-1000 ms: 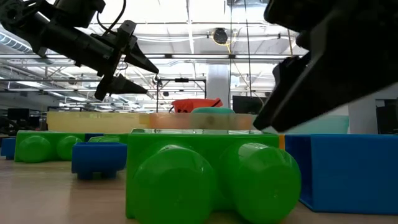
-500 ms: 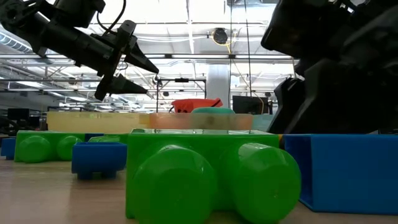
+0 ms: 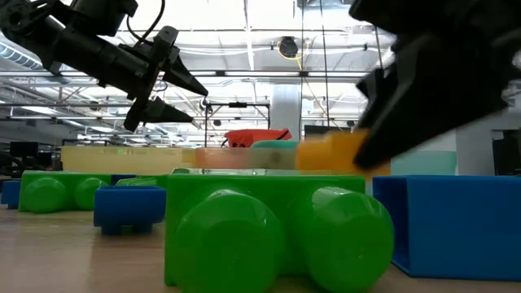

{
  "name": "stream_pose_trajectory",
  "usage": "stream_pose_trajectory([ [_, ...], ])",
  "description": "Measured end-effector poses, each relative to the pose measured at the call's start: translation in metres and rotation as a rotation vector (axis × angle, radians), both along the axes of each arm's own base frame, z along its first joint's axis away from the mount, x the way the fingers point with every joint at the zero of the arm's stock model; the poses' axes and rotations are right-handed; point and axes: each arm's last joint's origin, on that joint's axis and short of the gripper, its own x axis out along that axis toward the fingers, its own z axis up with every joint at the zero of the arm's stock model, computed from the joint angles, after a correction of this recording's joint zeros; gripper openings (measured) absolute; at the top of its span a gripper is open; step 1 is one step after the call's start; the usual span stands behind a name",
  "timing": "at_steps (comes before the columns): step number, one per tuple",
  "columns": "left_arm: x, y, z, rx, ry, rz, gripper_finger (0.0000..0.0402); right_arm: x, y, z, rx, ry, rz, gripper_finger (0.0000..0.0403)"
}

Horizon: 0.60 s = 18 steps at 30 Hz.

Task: Pick & Place Toys
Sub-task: Put the bottom yellow game piece into the yellow bin

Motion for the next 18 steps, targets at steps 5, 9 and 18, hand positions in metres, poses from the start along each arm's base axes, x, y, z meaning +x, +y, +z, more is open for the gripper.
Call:
stream_pose_trajectory([
  [5,0.001,-0.001,0.002,-0.013,-0.024,-0.032,0.0308,-0.005,-0.004,0.036,-0.052,-0.1,0.058,0.0079],
  [9,0.004,-0.003,0.011,-0.009,-0.115,-0.116,0.0308,-0.01,-0.012,0.058,-0.201,-0.185,0.051,0.0086],
  [18,0.02,-0.028,0.028,0.106,-0.282,-0.299,0.0308,-0.004,-0.036,0.077,-0.618,-0.228,-0.029,0.0088],
])
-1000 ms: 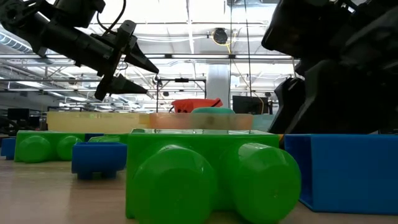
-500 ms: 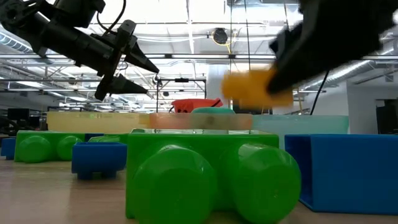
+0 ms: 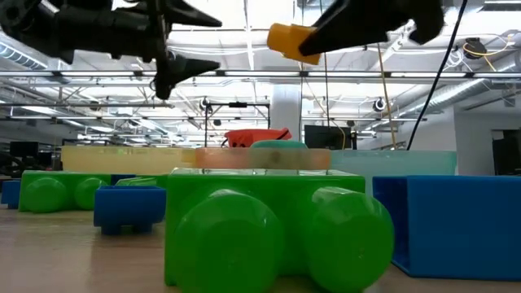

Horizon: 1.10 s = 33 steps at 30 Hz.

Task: Pick & Place Toys
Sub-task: Put the bottom yellow game piece into the yellow bin

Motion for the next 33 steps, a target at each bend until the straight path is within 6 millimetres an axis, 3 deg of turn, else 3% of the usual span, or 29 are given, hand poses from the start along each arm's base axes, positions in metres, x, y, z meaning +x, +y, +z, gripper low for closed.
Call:
stream_pose_trajectory([
  [10,0.057,-0.027,-0.001,0.034,0.053,-0.073,0.0308,0.017,-0.026,0.006,-0.114,0.0,-0.025,0.0087],
  [17,0.09,-0.035,-0.005,0.036,0.067,-0.151,0.0308,0.018,-0.03,0.006,-0.138,0.012,-0.034,0.0087],
  [28,0.098,-0.034,-0.002,-0.072,0.055,-0.169,0.0302,0.019,-0.026,0.013,-0.252,-0.016,-0.052,0.0087],
  [33,0.098,-0.033,-0.005,-0.122,0.076,-0.15,0.0235,0.019,-0.026,0.013,-0.25,-0.015,-0.044,0.0087],
])
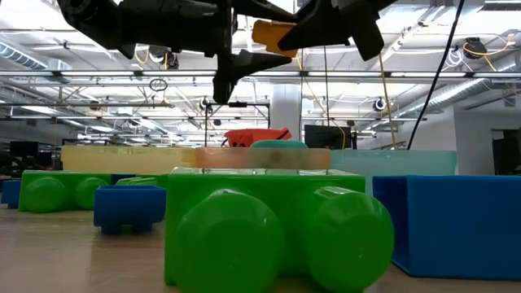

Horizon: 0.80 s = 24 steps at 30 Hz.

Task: Pick & Place Toys
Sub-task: Put the bottom yellow game piece into the yellow bin

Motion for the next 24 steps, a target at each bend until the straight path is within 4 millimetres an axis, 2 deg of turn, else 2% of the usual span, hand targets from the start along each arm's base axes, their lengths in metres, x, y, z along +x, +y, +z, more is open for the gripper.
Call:
stream_pose_trajectory([
  [5,0.001,0.004,0.0,-0.016,0.001,0.017,0.0134,0.0,0.0,0.0,0.033,-0.017,-0.011,0.0107],
  [9,-0.002,0.014,0.007,0.005,0.0,0.013,0.0135,-0.004,0.003,0.003,0.14,-0.097,-0.058,0.0145],
  [15,-0.015,0.034,0.027,0.048,0.043,0.098,0.0135,-0.031,0.013,0.015,0.291,-0.108,-0.047,0.0191],
  [19,-0.032,0.043,0.036,0.106,0.157,0.176,0.0135,-0.05,0.017,0.026,0.374,-0.126,-0.053,0.02],
  [24,-0.063,0.042,0.03,0.187,0.438,0.41,0.0135,-0.072,0.02,0.018,0.443,-0.133,-0.032,0.0197],
])
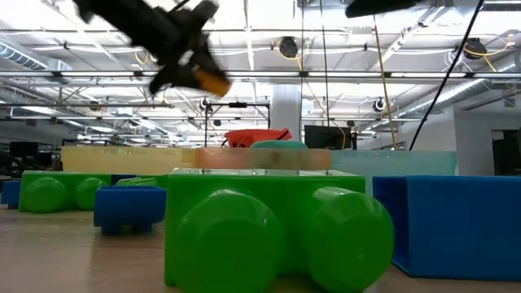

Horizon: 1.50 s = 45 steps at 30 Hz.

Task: Pick & Place Toys
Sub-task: Put the bottom yellow game piece into the yellow bin, then put the bottom blue game piece into the yellow bin

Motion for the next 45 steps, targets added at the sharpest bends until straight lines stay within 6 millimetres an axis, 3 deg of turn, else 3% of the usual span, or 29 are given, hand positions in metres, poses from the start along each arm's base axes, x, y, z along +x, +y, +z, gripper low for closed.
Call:
stream_pose_trajectory([
  [6,-0.034,-0.01,-0.019,0.005,0.249,0.244,0.0135,-0.016,-0.012,-0.018,0.05,-0.004,-0.03,0.0184],
  [15,-0.069,-0.014,-0.034,-0.027,0.44,0.469,0.0135,-0.015,-0.026,-0.035,0.101,-0.068,-0.072,0.0174],
  [18,-0.071,-0.015,-0.036,-0.073,0.483,0.451,0.0167,-0.015,-0.026,-0.038,0.094,-0.062,-0.045,0.0175],
  [24,-0.07,-0.011,-0.037,-0.089,0.535,0.411,0.0293,-0.012,-0.022,-0.034,0.131,-0.082,0.052,0.0174],
  [30,-0.068,-0.008,-0.037,-0.085,0.539,0.404,0.0373,-0.008,-0.013,-0.026,0.28,-0.12,0.256,0.018],
  [38,-0.063,-0.009,-0.035,-0.095,0.489,0.384,0.0398,0.001,0.008,-0.02,0.497,-0.21,0.611,0.0169],
  [45,-0.054,-0.01,-0.033,-0.077,0.437,0.32,0.0399,0.014,0.033,-0.022,0.775,-0.474,0.8,0.0172],
])
